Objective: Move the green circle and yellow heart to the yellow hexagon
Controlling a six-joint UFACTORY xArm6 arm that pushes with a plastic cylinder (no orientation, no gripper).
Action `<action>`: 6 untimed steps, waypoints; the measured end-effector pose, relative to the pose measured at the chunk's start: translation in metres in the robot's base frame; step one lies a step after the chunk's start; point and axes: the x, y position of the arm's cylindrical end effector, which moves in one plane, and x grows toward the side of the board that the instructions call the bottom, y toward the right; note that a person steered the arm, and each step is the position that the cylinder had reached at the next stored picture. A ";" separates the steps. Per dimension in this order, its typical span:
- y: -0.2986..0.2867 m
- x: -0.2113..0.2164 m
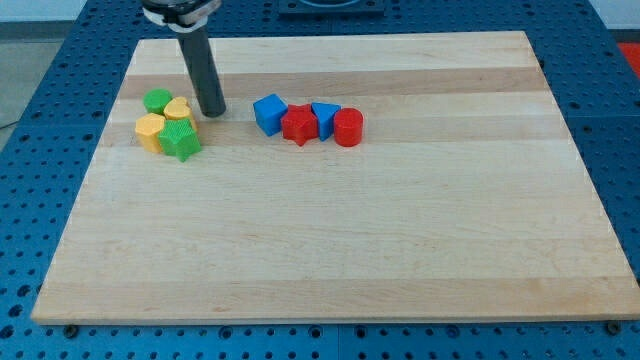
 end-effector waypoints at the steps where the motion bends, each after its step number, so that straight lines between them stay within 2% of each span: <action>1: -0.004 -0.016; 2: -0.021 -0.037; 3: -0.053 -0.040; 5: -0.064 0.006; 6: -0.059 -0.008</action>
